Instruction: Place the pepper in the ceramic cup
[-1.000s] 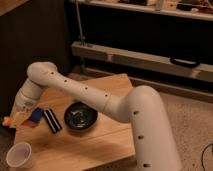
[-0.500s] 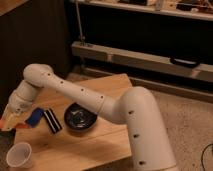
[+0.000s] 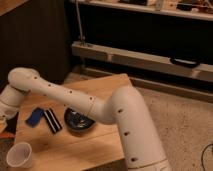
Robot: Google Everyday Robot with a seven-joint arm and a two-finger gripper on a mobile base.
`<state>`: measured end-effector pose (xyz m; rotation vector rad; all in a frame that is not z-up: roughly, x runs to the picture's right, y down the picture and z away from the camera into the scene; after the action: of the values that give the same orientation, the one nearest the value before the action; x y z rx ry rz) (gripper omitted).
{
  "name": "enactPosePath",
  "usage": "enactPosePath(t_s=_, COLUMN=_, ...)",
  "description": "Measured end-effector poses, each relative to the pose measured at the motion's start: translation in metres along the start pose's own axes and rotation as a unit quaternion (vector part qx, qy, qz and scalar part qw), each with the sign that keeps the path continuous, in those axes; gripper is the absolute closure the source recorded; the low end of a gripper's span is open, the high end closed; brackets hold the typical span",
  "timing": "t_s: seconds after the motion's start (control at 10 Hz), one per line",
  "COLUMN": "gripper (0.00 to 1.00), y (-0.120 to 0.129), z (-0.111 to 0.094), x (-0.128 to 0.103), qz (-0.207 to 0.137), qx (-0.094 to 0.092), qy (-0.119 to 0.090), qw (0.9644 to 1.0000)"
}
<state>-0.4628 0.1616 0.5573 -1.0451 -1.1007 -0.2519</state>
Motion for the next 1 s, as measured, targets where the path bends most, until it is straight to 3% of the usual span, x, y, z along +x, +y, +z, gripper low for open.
enactPosePath(t_s=0.3, gripper=1.00, y=0.026, z=-0.004, x=-0.003, qz=0.007, qx=0.007, qy=-0.007, qw=0.9999)
enactPosePath(t_s=0.8, gripper=0.98, y=0.049, z=0.013, x=0.017, qz=0.016, qx=0.008, qy=-0.047, qw=0.9988)
enactPosePath(t_s=1.0, gripper=0.82, y=0.051, z=0.019, x=0.021, qz=0.021, qx=0.007, qy=-0.045, qw=0.9987)
